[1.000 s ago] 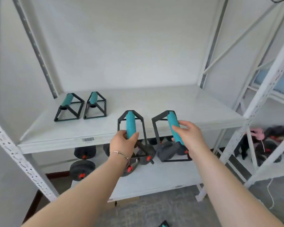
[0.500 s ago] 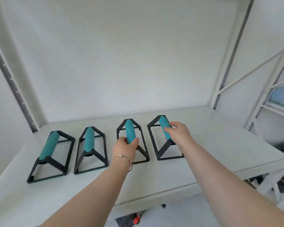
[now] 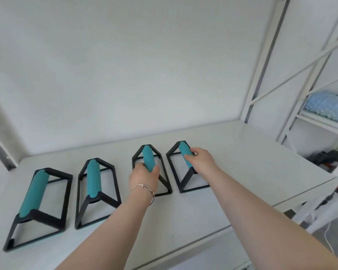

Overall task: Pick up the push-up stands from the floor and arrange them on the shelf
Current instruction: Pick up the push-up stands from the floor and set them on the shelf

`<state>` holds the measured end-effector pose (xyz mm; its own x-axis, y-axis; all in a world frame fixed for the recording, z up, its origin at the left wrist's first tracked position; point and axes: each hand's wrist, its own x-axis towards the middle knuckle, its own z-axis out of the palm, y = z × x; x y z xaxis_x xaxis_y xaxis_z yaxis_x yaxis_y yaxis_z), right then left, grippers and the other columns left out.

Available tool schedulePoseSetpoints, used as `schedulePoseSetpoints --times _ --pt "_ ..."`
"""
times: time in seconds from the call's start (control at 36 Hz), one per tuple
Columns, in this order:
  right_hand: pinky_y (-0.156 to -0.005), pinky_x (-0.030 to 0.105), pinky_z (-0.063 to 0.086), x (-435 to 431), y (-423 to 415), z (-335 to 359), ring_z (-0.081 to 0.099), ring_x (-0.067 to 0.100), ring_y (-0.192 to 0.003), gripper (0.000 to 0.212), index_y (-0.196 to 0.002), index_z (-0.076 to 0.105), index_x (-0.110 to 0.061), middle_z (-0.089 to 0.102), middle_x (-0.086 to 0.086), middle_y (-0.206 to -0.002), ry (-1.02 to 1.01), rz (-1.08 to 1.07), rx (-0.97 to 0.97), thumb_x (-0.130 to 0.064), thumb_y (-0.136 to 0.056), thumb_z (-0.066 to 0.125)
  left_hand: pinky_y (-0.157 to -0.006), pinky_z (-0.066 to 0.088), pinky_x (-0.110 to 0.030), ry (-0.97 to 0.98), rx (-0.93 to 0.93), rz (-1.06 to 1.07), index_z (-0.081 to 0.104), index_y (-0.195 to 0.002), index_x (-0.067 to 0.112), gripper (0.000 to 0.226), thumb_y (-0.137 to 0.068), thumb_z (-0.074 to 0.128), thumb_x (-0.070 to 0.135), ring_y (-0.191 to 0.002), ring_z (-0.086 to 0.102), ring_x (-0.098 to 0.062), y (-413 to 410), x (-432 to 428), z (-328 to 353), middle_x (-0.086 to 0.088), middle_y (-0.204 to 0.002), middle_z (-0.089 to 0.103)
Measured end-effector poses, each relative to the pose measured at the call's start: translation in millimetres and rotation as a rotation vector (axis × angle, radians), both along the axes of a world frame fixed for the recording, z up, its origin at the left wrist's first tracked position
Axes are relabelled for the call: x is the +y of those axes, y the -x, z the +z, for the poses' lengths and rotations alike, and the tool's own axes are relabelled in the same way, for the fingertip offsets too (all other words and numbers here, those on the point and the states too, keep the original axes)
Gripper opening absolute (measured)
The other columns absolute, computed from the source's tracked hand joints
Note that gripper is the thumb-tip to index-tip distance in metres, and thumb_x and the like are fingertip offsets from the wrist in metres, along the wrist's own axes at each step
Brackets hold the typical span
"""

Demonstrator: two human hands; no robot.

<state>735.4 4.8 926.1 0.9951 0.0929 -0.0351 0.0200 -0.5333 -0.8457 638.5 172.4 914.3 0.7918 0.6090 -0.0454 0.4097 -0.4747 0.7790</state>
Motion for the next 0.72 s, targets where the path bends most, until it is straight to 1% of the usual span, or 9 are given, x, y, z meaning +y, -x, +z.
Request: schedulePoseSetpoints --times 0.06,0.11,0.17,0.22,0.28,0.33,0.44,0.58,0.72 --pt "-0.051 0.018 0.046 -4 4 -1 0.062 0.009 -0.069 0.045 -0.129 0.054 -0.021 0.062 -0.001 -0.101 0.070 0.003 -0.047 -0.041 -0.089 0.058 -0.090 0.043 -0.039 -0.278 0.004 -0.009 0.045 -0.129 0.011 0.049 -0.090 0.052 0.039 -0.110 0.050 -0.030 1 -6 1 -0.009 -0.121 0.055" --pt "-0.071 0.026 0.051 -10 9 -2 0.064 0.018 -0.087 0.050 -0.135 0.048 -0.019 0.063 0.004 -0.113 0.137 -0.005 -0.109 -0.044 -0.092 0.054 -0.104 0.033 -0.042 -0.485 -0.100 -0.061 0.037 -0.140 0.011 0.057 -0.091 0.052 0.035 -0.130 0.036 -0.030 1 -17 4 -0.008 -0.139 0.045" --pt "-0.090 0.038 0.048 -20 16 -4 0.057 0.027 -0.110 0.054 -0.139 0.043 -0.016 0.060 0.009 -0.124 0.254 -0.031 -0.218 -0.045 -0.094 0.051 -0.113 0.025 -0.042 -0.605 -0.183 -0.155 0.035 -0.144 0.009 0.060 -0.092 0.052 0.034 -0.140 0.026 -0.029 1 -32 7 -0.009 -0.147 0.040" --pt "-0.093 0.043 0.044 -34 27 -7 0.052 0.030 -0.114 0.056 -0.141 0.040 -0.014 0.058 0.011 -0.126 0.420 -0.062 -0.351 -0.044 -0.095 0.050 -0.115 0.023 -0.043 -0.698 -0.233 -0.242 0.035 -0.144 0.007 0.061 -0.092 0.053 0.033 -0.143 0.024 -0.030 1 -49 8 -0.011 -0.148 0.040" --pt "-0.091 0.042 0.043 -54 38 -12 0.052 0.031 -0.113 0.058 -0.142 0.040 -0.012 0.059 0.011 -0.126 0.556 -0.102 -0.465 -0.042 -0.094 0.051 -0.115 0.024 -0.046 -0.760 -0.288 -0.325 0.038 -0.142 0.004 0.061 -0.090 0.058 0.028 -0.142 0.028 -0.033 0 -69 7 -0.014 -0.146 0.043" --pt "-0.091 0.042 0.043 -79 50 -19 0.054 0.033 -0.111 0.057 -0.139 0.046 -0.009 0.061 0.012 -0.122 0.623 -0.156 -0.574 -0.037 -0.091 0.058 -0.116 0.022 -0.048 -0.816 -0.306 -0.404 0.038 -0.142 0.003 0.061 -0.089 0.058 0.025 -0.142 0.026 -0.034 -2 -92 4 -0.015 -0.147 0.041" --pt "-0.094 0.045 0.046 -135 71 -34 0.059 0.034 -0.107 0.056 -0.130 0.056 -0.004 0.066 0.013 -0.114 0.687 -0.277 -0.713 -0.030 -0.082 0.071 -0.119 0.010 -0.045 -0.866 -0.214 -0.537 0.021 -0.150 0.009 0.064 -0.094 0.044 0.032 -0.148 0.010 -0.027 -4 -141 -8 -0.010 -0.157 0.024" --pt "-0.098 0.048 0.044 -217 102 -56 0.056 0.034 -0.113 0.055 -0.130 0.055 -0.005 0.064 0.014 -0.119 0.743 -0.366 -0.703 -0.029 -0.083 0.068 -0.120 0.003 -0.046 -0.901 -0.204 -0.708 0.017 -0.150 0.008 0.064 -0.096 0.040 0.034 -0.148 0.005 -0.028 6 -216 -25 -0.012 -0.159 0.018" --pt "-0.098 0.046 0.043 -301 147 -91 0.054 0.032 -0.116 0.056 -0.131 0.054 -0.008 0.061 0.012 -0.124 0.784 -0.479 -0.528 -0.033 -0.083 0.065 -0.120 0.006 -0.046 -0.837 -0.217 -0.897 0.023 -0.149 0.008 0.062 -0.096 0.042 0.035 -0.147 0.010 -0.031 28 -296 -58 -0.014 -0.158 0.022"
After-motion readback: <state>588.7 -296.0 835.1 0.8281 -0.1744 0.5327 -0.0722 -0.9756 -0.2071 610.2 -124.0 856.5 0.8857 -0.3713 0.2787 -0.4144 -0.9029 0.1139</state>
